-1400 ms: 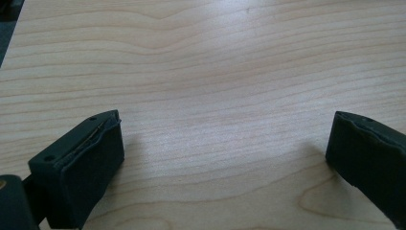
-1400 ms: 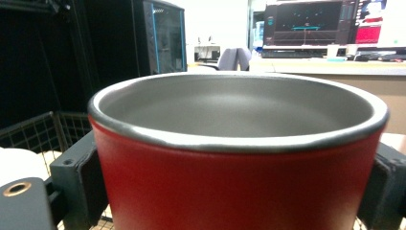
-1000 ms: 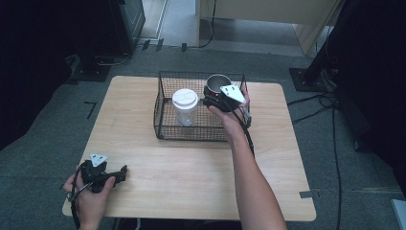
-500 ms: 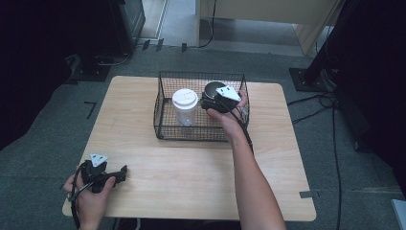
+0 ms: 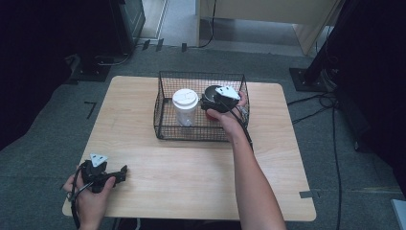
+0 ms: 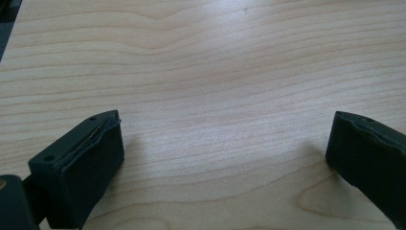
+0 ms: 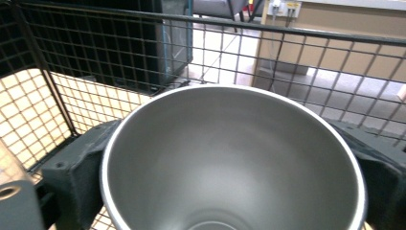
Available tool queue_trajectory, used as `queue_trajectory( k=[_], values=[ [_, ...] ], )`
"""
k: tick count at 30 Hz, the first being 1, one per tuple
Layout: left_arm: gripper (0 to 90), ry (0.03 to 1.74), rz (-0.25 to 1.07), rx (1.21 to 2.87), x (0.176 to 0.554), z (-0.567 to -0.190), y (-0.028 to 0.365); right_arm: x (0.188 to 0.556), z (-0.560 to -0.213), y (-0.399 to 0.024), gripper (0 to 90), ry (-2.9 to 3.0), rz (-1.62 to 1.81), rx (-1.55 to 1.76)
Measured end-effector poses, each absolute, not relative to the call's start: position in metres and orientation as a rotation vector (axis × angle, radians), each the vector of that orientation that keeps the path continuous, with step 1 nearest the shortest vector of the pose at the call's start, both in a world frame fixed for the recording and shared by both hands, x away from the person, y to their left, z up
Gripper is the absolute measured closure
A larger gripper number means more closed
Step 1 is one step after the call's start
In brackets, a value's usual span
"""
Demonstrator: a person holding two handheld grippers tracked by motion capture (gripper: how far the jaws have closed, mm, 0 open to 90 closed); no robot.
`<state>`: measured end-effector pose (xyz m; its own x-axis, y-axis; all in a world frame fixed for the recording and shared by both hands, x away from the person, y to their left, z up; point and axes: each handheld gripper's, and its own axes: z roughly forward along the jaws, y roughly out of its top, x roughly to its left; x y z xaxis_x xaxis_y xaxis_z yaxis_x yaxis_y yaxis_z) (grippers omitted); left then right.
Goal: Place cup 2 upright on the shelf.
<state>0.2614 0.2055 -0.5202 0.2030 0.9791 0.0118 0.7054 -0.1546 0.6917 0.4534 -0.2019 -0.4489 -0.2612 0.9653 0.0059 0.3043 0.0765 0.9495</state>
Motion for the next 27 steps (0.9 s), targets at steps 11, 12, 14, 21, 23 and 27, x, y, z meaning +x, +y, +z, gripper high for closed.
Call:
queue_trajectory(
  k=[11, 12, 14, 21, 23, 27],
  values=[
    [0.0, 1.562, 0.640, 1.927, 0.261, -0.520, 0.205, 0.451, -0.440, -0.202, 0.0, 1.636, 1.214, 1.254],
    [0.0, 1.562, 0.640, 1.929, 0.261, -0.520, 0.206, 0.452, -0.439, -0.203, 0.0, 1.630, 1.211, 1.246],
    [0.0, 1.562, 0.640, 1.929, 0.261, -0.520, 0.206, 0.451, -0.437, -0.204, 0.0, 1.620, 1.211, 1.246],
    [0.0, 1.561, 0.640, 1.930, 0.261, -0.520, 0.206, 0.446, -0.420, -0.199, 0.0, 1.602, 1.256, 1.192],
    [0.0, 1.561, 0.640, 1.930, 0.261, -0.520, 0.206, 0.445, -0.414, -0.197, 0.0, 1.595, 1.261, 1.181],
    [0.0, 1.562, 0.640, 1.930, 0.261, -0.520, 0.206, 0.440, -0.405, -0.199, 0.0, 1.584, 1.267, 1.164]
  ],
)
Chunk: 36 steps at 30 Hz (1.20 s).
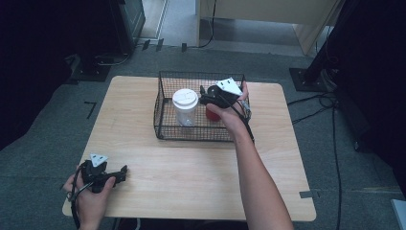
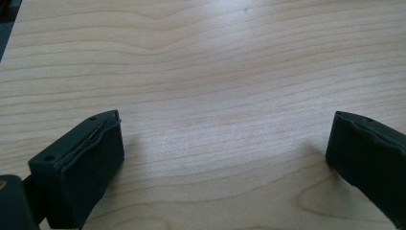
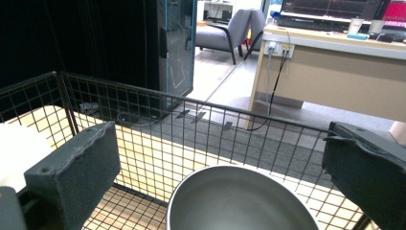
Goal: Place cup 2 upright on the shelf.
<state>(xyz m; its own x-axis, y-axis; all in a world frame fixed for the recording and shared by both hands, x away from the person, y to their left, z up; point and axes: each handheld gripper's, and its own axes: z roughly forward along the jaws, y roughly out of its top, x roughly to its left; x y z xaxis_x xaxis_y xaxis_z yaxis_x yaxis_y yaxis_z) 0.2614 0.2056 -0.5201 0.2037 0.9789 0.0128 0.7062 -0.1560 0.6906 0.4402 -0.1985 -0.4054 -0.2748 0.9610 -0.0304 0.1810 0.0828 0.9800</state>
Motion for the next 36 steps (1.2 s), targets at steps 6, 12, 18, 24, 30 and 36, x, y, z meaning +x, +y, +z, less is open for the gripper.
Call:
queue_trajectory(
  k=[6, 12, 18, 24, 30, 36],
  values=[
    [0.0, 1.563, 0.640, 1.926, 0.261, -0.520, 0.205, 0.428, -0.394, -0.204, 0.0, 1.563, 1.301, 1.162],
    [0.0, 1.562, 0.640, 1.927, 0.261, -0.520, 0.205, 0.409, -0.382, -0.214, 0.0, 1.530, 1.361, 1.162],
    [0.0, 1.562, 0.640, 1.928, 0.261, -0.520, 0.205, 0.391, -0.374, -0.222, 0.0, 1.520, 1.379, 1.138],
    [0.0, 1.562, 0.641, 1.929, 0.261, -0.520, 0.206, 0.373, -0.375, -0.229, 0.0, 1.538, 1.360, 1.106],
    [0.0, 1.562, 0.641, 1.926, 0.261, -0.520, 0.205, 0.358, -0.384, -0.235, 0.0, 1.560, 1.349, 1.101],
    [0.0, 1.562, 0.640, 1.927, 0.261, -0.520, 0.205, 0.342, -0.390, -0.243, 0.0, 1.574, 1.348, 1.104]
  ],
)
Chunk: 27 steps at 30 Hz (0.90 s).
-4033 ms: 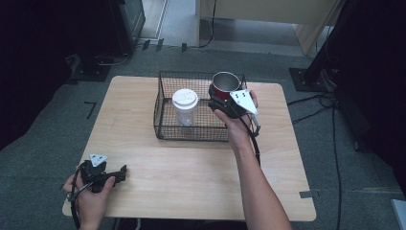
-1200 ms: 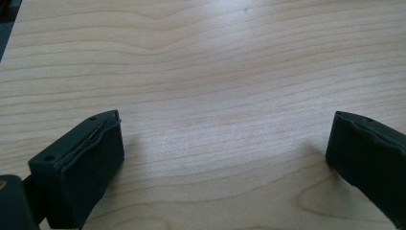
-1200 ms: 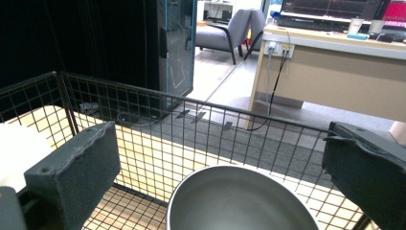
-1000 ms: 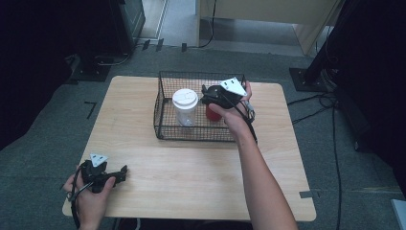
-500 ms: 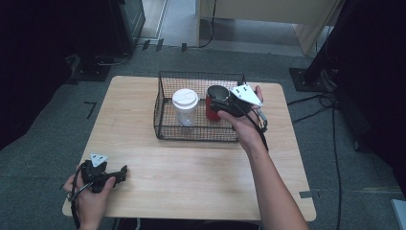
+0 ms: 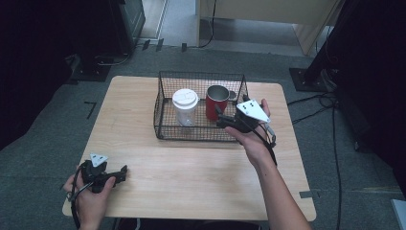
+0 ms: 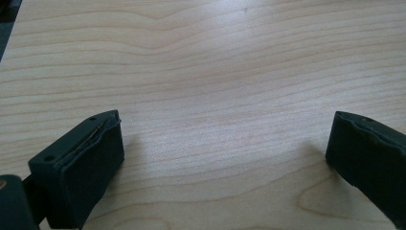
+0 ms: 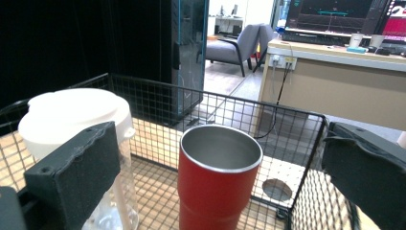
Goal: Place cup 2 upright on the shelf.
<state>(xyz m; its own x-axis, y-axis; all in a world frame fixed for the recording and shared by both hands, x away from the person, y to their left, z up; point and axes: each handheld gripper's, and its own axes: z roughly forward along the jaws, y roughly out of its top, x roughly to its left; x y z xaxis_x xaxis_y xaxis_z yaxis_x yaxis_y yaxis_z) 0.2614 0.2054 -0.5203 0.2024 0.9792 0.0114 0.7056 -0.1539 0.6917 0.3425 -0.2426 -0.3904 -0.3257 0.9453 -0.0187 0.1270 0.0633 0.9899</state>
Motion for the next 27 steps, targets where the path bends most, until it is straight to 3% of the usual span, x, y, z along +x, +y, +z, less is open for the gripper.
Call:
queue_trajectory(
  k=[27],
  values=[
    [0.0, 1.562, 0.641, 1.926, 0.261, -0.520, 0.205, 0.283, -0.423, -0.278, 0.0, 1.587, 1.334, 1.150]
  ],
)
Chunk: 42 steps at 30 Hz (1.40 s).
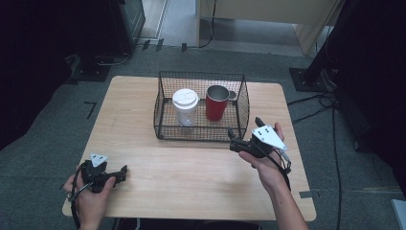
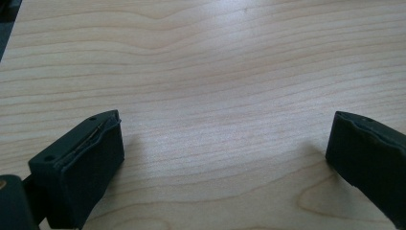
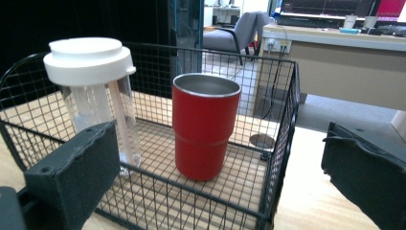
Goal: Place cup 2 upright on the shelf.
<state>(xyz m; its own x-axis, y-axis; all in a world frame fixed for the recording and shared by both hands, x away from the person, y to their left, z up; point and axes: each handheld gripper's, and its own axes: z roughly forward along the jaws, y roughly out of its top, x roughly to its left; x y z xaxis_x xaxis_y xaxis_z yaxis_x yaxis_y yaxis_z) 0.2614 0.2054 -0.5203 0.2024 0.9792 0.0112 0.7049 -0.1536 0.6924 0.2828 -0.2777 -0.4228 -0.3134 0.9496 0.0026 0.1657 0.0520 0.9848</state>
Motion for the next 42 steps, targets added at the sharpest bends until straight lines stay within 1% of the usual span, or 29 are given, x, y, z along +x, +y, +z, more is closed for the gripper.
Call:
queue_trajectory(
  k=[8, 19, 42],
  values=[
    [0.0, 1.562, 0.641, 1.926, 0.261, -0.520, 0.205, 0.272, -0.436, -0.292, 0.0, 1.584, 1.298, 1.175],
    [0.0, 1.561, 0.641, 1.926, 0.261, -0.520, 0.205, 0.261, -0.464, -0.323, 0.0, 1.565, 1.209, 1.255],
    [0.0, 1.561, 0.641, 1.929, 0.261, -0.520, 0.206, 0.217, -0.518, -0.382, 0.0, 1.536, 1.082, 1.469]
  ],
)
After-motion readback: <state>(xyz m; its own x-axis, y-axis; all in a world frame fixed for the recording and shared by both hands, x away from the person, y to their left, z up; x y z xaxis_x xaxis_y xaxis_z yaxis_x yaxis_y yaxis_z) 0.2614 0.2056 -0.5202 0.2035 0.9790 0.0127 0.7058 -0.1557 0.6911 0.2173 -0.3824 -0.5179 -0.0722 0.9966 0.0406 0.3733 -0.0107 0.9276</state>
